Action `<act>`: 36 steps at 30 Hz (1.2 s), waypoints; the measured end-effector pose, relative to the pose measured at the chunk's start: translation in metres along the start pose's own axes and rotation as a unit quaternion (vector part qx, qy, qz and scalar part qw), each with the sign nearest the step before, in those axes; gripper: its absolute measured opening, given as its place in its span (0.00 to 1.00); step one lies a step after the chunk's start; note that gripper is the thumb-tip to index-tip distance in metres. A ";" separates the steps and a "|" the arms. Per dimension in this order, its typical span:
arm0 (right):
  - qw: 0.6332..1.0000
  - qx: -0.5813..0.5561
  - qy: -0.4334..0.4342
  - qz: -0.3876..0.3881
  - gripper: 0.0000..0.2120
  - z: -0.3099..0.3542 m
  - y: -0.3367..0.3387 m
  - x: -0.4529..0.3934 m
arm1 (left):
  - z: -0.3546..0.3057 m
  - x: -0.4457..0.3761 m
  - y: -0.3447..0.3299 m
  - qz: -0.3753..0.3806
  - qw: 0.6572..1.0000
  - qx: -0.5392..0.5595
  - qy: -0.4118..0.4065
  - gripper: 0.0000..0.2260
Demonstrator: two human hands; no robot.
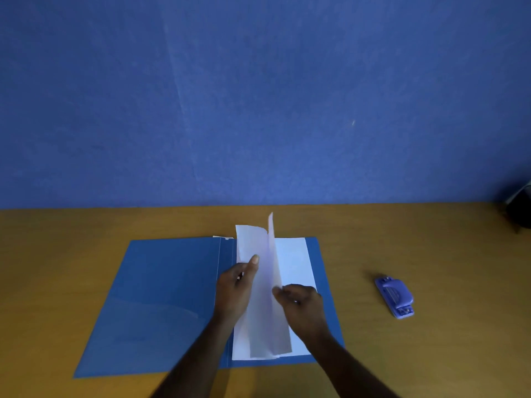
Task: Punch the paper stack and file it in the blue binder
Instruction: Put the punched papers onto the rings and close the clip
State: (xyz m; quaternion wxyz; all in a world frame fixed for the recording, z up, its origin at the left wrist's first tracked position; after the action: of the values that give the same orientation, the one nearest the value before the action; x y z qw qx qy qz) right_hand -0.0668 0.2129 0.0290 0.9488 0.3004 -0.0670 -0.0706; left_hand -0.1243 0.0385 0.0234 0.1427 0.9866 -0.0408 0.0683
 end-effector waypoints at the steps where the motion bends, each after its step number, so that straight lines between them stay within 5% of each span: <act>1: 1.000 -0.008 0.008 0.006 0.25 0.004 -0.006 0.000 | 0.000 0.000 0.001 -0.001 1.000 0.003 0.008 0.25; 5: 0.999 -0.036 0.035 0.015 0.06 0.011 -0.023 0.001 | 0.006 0.000 0.005 -0.005 0.999 0.024 0.042 0.22; 13: 0.995 -0.077 0.037 0.049 0.12 0.014 -0.031 0.007 | 0.011 -0.005 0.016 -0.011 0.998 -0.047 0.026 0.04; 21: 0.990 0.027 -0.130 -0.042 0.14 -0.066 0.018 -0.004 | 0.022 -0.010 0.041 -0.050 0.995 -0.063 0.053 0.01; 29: 0.968 0.097 -0.225 -0.050 0.36 -0.118 0.035 -0.004 | 0.027 -0.007 0.055 -0.066 0.995 -0.031 0.061 0.25; 36: 0.956 0.106 -0.269 -0.041 0.36 -0.124 0.027 -0.007 | 0.031 -0.007 0.061 -0.064 0.996 -0.039 0.056 0.26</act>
State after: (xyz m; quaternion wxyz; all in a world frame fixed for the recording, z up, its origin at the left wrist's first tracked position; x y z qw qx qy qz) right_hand -0.0499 0.3058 -0.0560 0.8546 0.3720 -0.3146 -0.1798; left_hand -0.1337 -0.0283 0.0096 0.1876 0.9754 0.0278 0.1126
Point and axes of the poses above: each hand's wrist, its own x-axis away from the middle knuckle, its own y-axis out of the back of the hand, z = x × y, the point moved 10 cm from there along -x, towards the middle knuckle, and after that the axes turned 6 degrees about z, right-handed, at the moved point
